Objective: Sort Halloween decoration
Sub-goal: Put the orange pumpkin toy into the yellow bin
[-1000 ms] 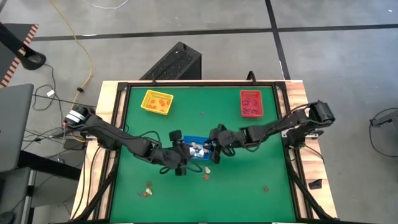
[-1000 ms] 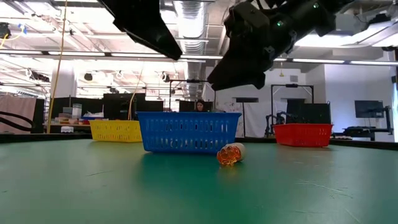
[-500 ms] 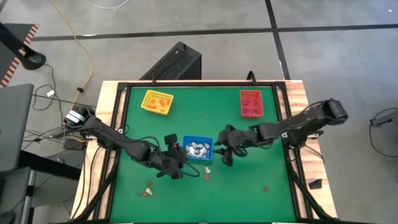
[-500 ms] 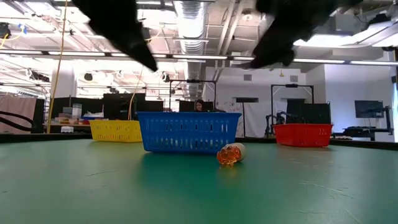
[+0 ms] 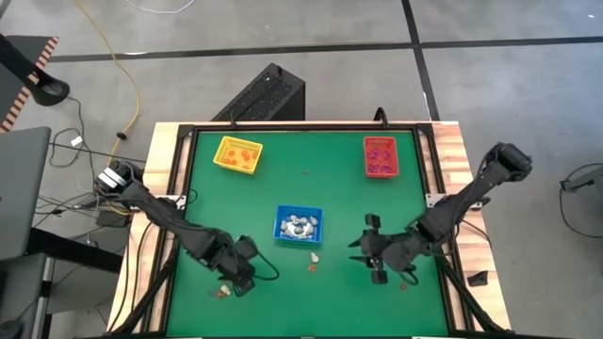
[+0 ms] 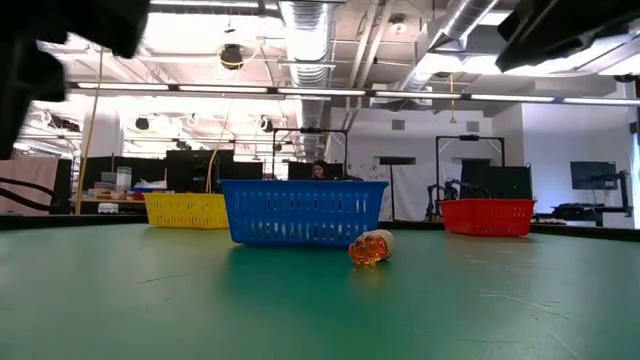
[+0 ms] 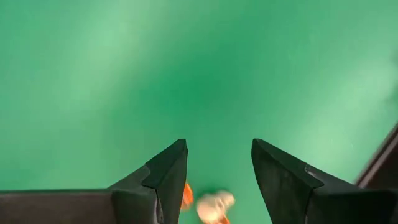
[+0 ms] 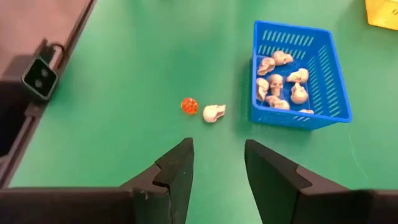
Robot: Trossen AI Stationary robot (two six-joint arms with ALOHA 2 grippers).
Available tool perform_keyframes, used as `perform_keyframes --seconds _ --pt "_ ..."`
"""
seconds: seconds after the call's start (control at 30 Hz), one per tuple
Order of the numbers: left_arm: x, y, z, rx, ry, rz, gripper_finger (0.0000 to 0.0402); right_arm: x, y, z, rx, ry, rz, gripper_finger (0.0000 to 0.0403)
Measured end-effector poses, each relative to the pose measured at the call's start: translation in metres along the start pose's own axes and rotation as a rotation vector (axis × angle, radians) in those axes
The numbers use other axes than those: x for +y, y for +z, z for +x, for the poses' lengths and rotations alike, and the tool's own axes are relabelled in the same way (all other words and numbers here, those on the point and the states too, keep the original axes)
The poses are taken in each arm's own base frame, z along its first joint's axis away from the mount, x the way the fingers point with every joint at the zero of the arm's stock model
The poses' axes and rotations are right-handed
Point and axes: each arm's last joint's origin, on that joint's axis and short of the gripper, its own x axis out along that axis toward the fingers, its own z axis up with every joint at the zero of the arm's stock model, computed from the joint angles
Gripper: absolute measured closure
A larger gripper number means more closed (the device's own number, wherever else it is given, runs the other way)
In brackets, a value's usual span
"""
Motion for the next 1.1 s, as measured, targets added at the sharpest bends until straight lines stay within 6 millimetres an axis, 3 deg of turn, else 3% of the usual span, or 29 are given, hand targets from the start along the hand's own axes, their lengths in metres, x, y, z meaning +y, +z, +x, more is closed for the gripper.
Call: perform_keyframes --seconds 0.27,0.43,0.67,1.1 --pt "-0.001 -0.017 -0.001 0.008 0.061 -0.288 0.0231 0.014 -0.011 0.008 0.040 0.002 -0.057 0.0229" --pt "-0.001 -0.025 0.011 0.070 0.106 -0.389 0.0231 0.015 -0.014 0.013 0.060 -0.014 -0.084 0.0230" --pt "0.000 -0.030 0.025 0.152 0.163 -0.414 0.0231 0.011 -0.013 0.018 0.063 -0.032 -0.080 0.0230" --pt "-0.003 -0.041 0.025 0.140 0.174 -0.400 0.0231 0.007 -0.012 0.020 0.063 -0.041 -0.070 0.0230"
